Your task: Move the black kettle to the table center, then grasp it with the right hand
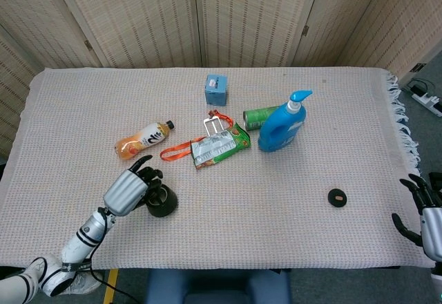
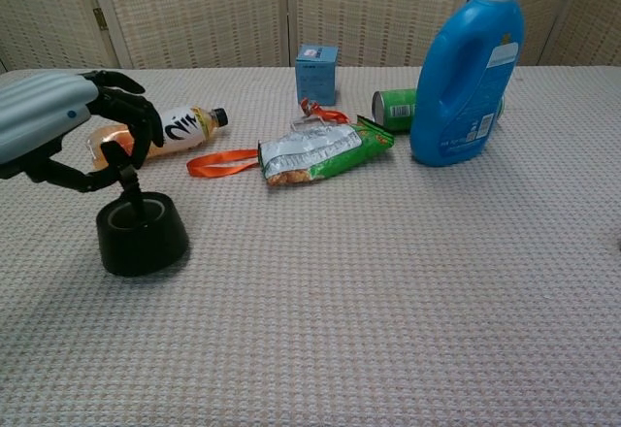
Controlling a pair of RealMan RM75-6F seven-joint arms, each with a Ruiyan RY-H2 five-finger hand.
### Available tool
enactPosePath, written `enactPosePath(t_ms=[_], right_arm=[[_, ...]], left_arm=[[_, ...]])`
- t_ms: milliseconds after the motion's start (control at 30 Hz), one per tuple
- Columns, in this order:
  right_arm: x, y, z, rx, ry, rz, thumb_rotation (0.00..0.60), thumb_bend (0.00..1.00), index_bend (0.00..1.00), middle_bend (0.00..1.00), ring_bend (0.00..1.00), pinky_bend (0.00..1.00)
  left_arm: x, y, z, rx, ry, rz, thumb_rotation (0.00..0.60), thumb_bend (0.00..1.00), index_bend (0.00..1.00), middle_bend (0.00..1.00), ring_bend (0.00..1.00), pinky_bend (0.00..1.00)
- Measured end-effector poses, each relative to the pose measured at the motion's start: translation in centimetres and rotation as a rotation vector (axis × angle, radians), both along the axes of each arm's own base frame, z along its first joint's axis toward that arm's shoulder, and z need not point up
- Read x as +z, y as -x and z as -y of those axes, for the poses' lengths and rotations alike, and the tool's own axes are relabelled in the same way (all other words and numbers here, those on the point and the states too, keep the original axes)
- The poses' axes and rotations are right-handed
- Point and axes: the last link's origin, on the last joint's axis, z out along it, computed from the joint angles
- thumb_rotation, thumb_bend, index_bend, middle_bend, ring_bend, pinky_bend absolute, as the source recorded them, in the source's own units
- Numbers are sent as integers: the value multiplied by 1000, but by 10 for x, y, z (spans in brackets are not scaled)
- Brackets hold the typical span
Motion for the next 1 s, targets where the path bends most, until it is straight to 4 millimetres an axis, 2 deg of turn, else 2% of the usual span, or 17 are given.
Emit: enactPosePath(t_ms=[300, 600, 833, 1000], right_arm=[[1, 2, -4, -6, 4, 4, 600, 312, 190, 175, 297, 271], [2, 4, -5, -11, 8, 4, 600, 311, 190, 175, 299, 271], [2, 4, -5, -11, 9, 3, 600, 311, 190, 175, 299, 271], [3, 5, -6, -17, 11, 2, 600, 311, 190, 175, 301, 271]], left_arm=[[-19, -58, -14, -134, 32, 16, 600, 491, 631, 374, 380, 144], [-43, -106, -22, -217, 39, 9, 600, 491, 628, 373, 380, 140], [-57, -131, -25, -256, 45, 0, 600, 491, 621, 374, 377, 135], [-74, -155, -25, -289, 58, 2, 600, 491, 618, 374, 377, 135]])
